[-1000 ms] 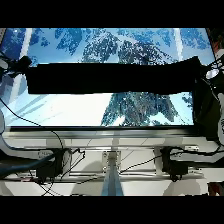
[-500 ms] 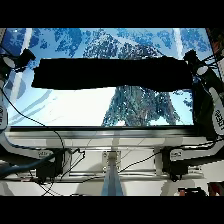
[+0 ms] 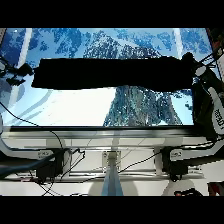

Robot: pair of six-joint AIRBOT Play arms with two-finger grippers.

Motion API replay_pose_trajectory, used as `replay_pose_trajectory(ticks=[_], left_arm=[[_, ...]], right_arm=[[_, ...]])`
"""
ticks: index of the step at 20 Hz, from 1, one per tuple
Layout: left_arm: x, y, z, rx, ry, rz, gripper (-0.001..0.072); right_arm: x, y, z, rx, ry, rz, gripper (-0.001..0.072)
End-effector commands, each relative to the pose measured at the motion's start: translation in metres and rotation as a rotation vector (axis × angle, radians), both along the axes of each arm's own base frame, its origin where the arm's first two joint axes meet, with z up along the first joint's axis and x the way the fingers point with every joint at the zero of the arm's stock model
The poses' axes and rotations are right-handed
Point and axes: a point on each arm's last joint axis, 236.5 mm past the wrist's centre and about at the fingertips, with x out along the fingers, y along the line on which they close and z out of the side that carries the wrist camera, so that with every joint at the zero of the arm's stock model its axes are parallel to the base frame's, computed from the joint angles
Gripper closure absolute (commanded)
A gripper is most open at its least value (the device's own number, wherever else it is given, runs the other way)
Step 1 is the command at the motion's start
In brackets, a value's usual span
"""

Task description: Fold the clothes and pants, and hang the long-sleeved shirts on hangers.

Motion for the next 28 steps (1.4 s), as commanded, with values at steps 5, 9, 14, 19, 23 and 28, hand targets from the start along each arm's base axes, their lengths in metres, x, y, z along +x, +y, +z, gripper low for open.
replay_pose_trajectory(ticks=[5, 9, 14, 19, 23, 28], left_arm=[[-0.051, -0.018, -0.001, 0.005, -0.163, 0.112, 0.0122], [-0.027, -0.02, -0.023, -0.129, -0.258, 0.284, 0.0121], [0.003, -0.013, -0.058, -0.24, -0.338, 0.478, 0.0122], [0.026, -0.017, -0.073, -0.168, -0.357, 0.397, 0.0302], [0.05, -0.026, -0.053, -0.103, -0.386, 0.245, 0.0696], [0.079, -0.041, 0.062, 0.005, -0.426, -0.089, 0.0698]], right_arm=[[-0.009, 0.008, -0.014, -0.111, 0.094, 0.13, 0.0224], [-0.009, 0.008, -0.014, -0.111, 0.095, 0.13, 0.0224], [-0.009, 0.008, -0.011, -0.115, 0.091, 0.132, 0.0225], [-0.002, 0.019, 0.01, -0.191, 0.129, 0.261, 0.0225], [0.012, 0.034, 0.048, -0.211, 0.114, 0.333, 0.0226], [0.034, 0.089, 0.101, -0.257, 0.04, 0.458, 0.0687]])
